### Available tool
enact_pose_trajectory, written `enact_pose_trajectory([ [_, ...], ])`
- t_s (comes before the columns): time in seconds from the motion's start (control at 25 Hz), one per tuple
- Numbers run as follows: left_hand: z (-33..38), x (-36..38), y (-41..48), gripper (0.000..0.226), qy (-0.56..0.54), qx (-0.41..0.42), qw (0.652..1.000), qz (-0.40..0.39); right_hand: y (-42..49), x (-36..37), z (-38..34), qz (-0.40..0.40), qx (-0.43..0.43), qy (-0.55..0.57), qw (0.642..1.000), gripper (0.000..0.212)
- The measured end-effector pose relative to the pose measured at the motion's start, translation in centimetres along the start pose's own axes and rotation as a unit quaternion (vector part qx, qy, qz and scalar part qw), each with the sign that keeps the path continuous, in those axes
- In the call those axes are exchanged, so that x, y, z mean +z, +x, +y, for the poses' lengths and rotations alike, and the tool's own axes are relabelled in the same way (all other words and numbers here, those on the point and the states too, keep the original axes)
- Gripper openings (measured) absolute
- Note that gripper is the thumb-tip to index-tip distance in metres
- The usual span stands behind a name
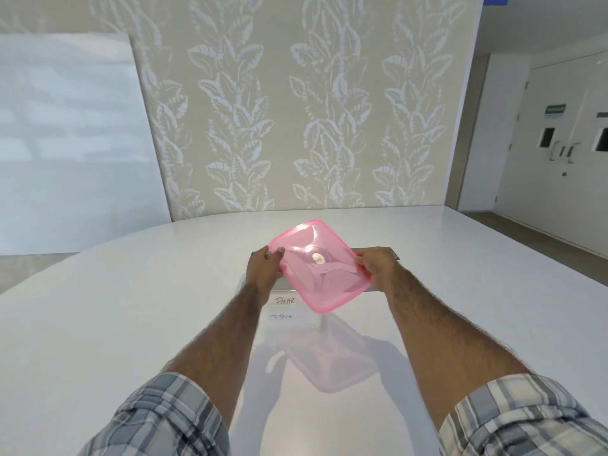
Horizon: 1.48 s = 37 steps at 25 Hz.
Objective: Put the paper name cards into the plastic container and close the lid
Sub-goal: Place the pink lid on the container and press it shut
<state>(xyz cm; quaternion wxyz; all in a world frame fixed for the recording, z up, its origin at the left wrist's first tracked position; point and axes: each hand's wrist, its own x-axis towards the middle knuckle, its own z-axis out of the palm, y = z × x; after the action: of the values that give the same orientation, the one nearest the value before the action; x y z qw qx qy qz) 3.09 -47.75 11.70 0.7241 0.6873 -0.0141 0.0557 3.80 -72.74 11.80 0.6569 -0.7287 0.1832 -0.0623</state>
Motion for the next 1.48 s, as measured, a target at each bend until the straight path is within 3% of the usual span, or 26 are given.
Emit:
enact_pose_trajectory([
  [0.08,1.6,-3.1,0.3,0.081,0.041,0.016,0.996,0.074,-1.4,1.3,-0.9,-0.059,-0.006,-0.021,0.998,0.030],
  [0.12,2.0,-4.6,0.6,0.081,0.060,0.029,0.992,0.104,-1.8,1.8,-1.2,-0.092,-0.011,-0.033,0.995,0.025],
  [0.24,2.7,-8.3,1.4,0.040,0.074,-0.013,0.994,0.079,-2.6,3.8,-2.2,-0.165,-0.016,-0.061,0.984,0.022],
  [0.32,3.2,-10.1,2.0,0.035,0.119,-0.046,0.991,0.029,-3.0,5.2,-2.7,-0.191,-0.016,-0.093,0.977,0.020],
  [0.48,3.3,-12.3,2.9,0.031,0.174,-0.039,0.984,0.007,-4.0,8.0,-4.2,-0.212,-0.015,-0.099,0.972,0.022],
  [0.6,3.1,-13.6,3.9,0.030,0.151,-0.041,0.988,0.005,-4.8,9.8,-5.6,-0.171,-0.019,-0.082,0.982,0.022],
  [0.88,2.5,-14.2,6.5,0.026,0.037,-0.092,0.992,0.082,-5.6,11.5,-5.1,-0.031,-0.028,0.017,0.999,0.008],
  [1.04,0.7,-12.8,7.3,0.025,0.091,-0.097,0.986,0.101,-4.8,12.0,-3.7,0.062,-0.061,-0.114,0.990,0.015],
  [1.24,-1.2,-12.4,7.2,0.042,0.203,-0.067,0.975,0.059,-4.7,11.5,-1.6,0.119,-0.091,-0.300,0.942,0.035],
  [1.48,-3.3,-12.9,7.2,0.043,0.268,-0.056,0.961,0.020,-4.1,11.7,0.4,0.129,-0.080,-0.344,0.927,0.034],
])
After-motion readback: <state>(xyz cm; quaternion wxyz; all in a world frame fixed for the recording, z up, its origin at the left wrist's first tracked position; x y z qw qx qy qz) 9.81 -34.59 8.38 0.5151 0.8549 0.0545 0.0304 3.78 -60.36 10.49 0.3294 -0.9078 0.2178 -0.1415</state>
